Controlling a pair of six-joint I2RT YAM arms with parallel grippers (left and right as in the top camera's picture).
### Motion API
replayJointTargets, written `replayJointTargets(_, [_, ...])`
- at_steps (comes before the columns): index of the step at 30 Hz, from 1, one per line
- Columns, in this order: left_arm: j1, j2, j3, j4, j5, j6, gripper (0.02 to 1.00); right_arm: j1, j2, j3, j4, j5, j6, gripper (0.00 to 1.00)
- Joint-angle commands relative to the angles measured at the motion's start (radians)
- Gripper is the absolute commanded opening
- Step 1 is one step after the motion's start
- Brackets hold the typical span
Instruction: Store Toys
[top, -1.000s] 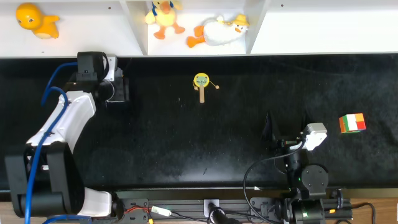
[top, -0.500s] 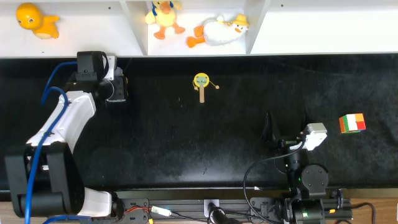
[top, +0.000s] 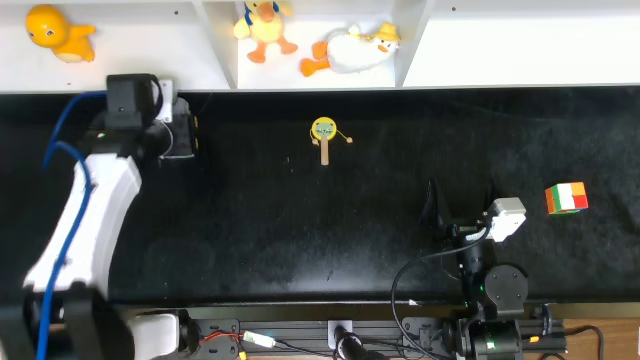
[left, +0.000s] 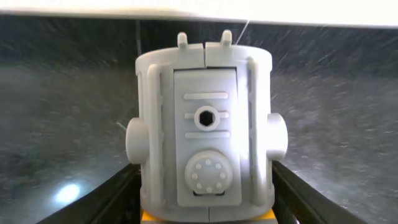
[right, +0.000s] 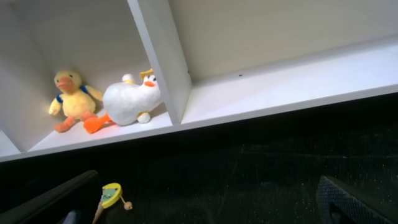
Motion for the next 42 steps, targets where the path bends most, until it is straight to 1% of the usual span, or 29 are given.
replayJointTargets(1, [-0.002,-0.124,0.034,0.002,-0.013,-0.012,0.294,0.004,-0.007,-0.013,0.005,0.007,0.005,0.996])
replayJointTargets(5, [-0.002,-0.132,0.034,0.07,-0.061,-0.003,0.283,0.004,-0.007,-0.013,0.005,0.007,0.005,0.996])
replayJointTargets(9, [-0.002,-0.095,0.034,0.163,-0.05,0.007,0.251,0.004,-0.007,-0.013,0.005,0.007,0.005,0.993])
replayJointTargets(20, [0.0,0.08,0.034,0.472,-0.042,0.053,0.22,0.004,-0.007,-0.013,0.005,0.007,0.005,0.996])
replayJointTargets(25, [0.036,0.134,0.034,0.562,-0.041,0.053,0.22,0.004,-0.007,-0.013,0.005,0.007,0.005,0.996])
replayJointTargets(27, [0.057,0.152,0.035,0.581,-0.022,0.053,0.22,0.004,-0.007,-0.013,0.005,0.007,0.005,0.993])
replayJointTargets(31, [0.09,0.171,0.035,0.617,0.072,0.053,0.226,0.004,-0.007,-0.013,0.005,0.007,0.005,0.993])
replayJointTargets(35, [0.096,0.172,0.035,0.636,0.095,0.053,0.248,0.004,-0.007,-0.013,0.005,0.007,0.005,0.993])
replayJointTargets(39, [0.096,0.174,0.035,0.64,0.162,0.062,0.253,0.004,-0.007,-0.013,0.005,0.007,0.004,0.996])
replayJointTargets(42, [0.096,0.175,0.035,0.639,0.17,0.072,0.255,0.004,-0.007,-0.013,0.005,0.007,0.005,0.996])
